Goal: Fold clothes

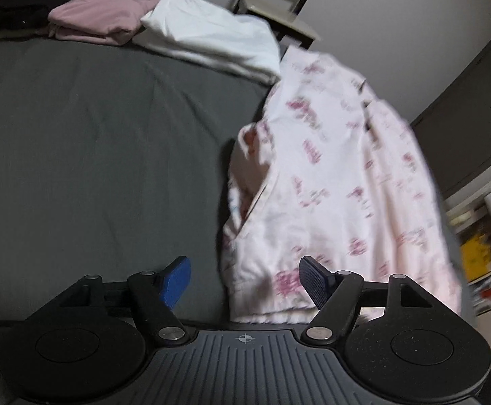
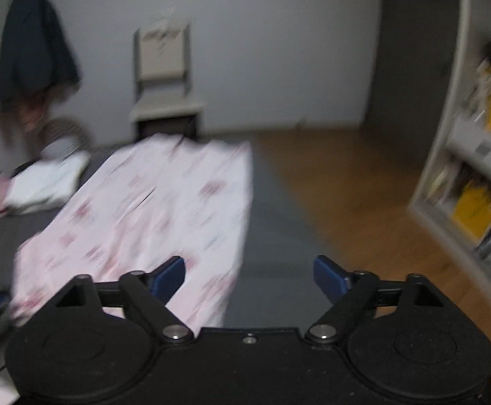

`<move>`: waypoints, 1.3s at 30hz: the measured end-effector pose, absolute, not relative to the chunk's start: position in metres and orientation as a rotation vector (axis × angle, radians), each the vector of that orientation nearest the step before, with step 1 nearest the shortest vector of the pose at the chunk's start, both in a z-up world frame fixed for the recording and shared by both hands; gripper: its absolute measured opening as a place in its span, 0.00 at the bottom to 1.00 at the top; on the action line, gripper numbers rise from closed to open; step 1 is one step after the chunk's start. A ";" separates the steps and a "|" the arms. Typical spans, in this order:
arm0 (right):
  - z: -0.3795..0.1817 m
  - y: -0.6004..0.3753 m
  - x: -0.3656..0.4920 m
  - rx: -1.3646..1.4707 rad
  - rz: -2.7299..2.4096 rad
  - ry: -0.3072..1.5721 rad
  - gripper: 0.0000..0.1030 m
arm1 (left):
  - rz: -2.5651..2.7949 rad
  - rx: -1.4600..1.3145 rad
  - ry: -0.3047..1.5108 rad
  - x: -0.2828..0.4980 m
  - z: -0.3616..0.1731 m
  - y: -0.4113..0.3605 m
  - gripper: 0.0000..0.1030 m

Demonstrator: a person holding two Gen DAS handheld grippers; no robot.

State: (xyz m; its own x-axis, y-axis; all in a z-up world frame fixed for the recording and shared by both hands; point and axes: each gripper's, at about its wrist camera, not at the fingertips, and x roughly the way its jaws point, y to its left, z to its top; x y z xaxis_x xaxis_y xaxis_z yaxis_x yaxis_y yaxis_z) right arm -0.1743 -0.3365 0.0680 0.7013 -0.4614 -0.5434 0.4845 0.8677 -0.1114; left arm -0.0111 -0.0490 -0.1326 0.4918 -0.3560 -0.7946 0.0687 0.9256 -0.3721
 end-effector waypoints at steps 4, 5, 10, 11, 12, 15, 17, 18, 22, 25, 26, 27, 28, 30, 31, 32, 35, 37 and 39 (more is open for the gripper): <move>0.100 -0.346 -0.159 -0.133 -0.551 0.513 0.85 | -0.240 -0.310 1.078 -0.006 -0.144 -0.063 0.70; 0.109 -0.348 -0.150 -0.183 -0.553 0.503 0.85 | -0.228 -0.307 1.079 -0.005 -0.146 -0.066 0.70; 0.195 -0.339 -0.095 -0.224 -0.448 0.405 0.88 | -0.198 -0.309 1.050 -0.005 -0.147 -0.072 0.70; 0.212 -0.335 -0.085 -0.203 -0.421 0.380 0.92 | -0.203 -0.305 1.044 -0.005 -0.147 -0.072 0.70; 0.229 -0.330 -0.073 -0.177 -0.393 0.358 0.94 | -0.213 -0.298 1.034 -0.005 -0.147 -0.072 0.70; 0.275 -0.307 -0.034 -0.070 -0.288 0.315 0.97 | -0.249 -0.286 0.996 -0.007 -0.150 -0.070 0.70; 0.295 -0.293 -0.009 0.012 -0.185 0.322 0.97 | -0.270 -0.287 0.969 -0.009 -0.152 -0.068 0.70; 0.303 -0.284 0.007 0.058 -0.135 0.328 0.97 | -0.273 -0.293 0.960 -0.009 -0.153 -0.067 0.70; 0.310 -0.253 0.077 0.152 -0.024 0.427 0.92 | -0.281 -0.294 0.938 -0.006 -0.152 -0.065 0.70; 0.292 -0.227 0.141 0.134 -0.002 0.551 0.78 | -0.279 -0.264 0.931 -0.006 -0.152 -0.068 0.69; 0.280 -0.221 0.165 0.120 -0.016 0.593 0.75 | -0.281 -0.249 0.924 -0.007 -0.152 -0.070 0.69; 0.268 -0.214 0.190 0.107 -0.030 0.636 0.75 | -0.283 -0.230 0.914 -0.007 -0.152 -0.072 0.69; 0.253 -0.207 0.214 0.091 -0.049 0.678 0.72 | -0.283 -0.216 0.904 -0.007 -0.153 -0.074 0.69; 0.213 -0.200 0.264 0.068 -0.087 0.763 0.65 | -0.277 -0.199 0.882 -0.007 -0.153 -0.076 0.69; 0.193 -0.196 0.289 0.056 -0.106 0.806 0.62 | -0.272 -0.194 0.872 -0.007 -0.154 -0.078 0.69; 0.169 -0.195 0.311 0.058 -0.123 0.840 0.56 | -0.268 -0.186 0.864 -0.007 -0.154 -0.079 0.69; 0.102 -0.186 0.365 0.059 -0.178 0.937 0.45 | -0.270 -0.176 0.857 -0.006 -0.154 -0.080 0.69; 0.057 -0.176 0.392 0.047 -0.223 0.996 0.43 | -0.277 -0.176 0.861 -0.003 -0.153 -0.078 0.66; 0.020 -0.172 0.421 0.034 -0.251 1.036 0.42 | -0.285 -0.178 0.866 -0.001 -0.153 -0.075 0.62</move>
State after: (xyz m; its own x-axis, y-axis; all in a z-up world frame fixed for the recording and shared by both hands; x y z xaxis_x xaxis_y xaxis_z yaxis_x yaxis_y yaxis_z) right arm 0.4211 -0.1719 0.0196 0.4832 -0.1905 -0.8545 0.2224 0.9707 -0.0906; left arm -0.0008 -0.0749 -0.1531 0.6135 -0.3172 -0.7231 0.1738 0.9476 -0.2682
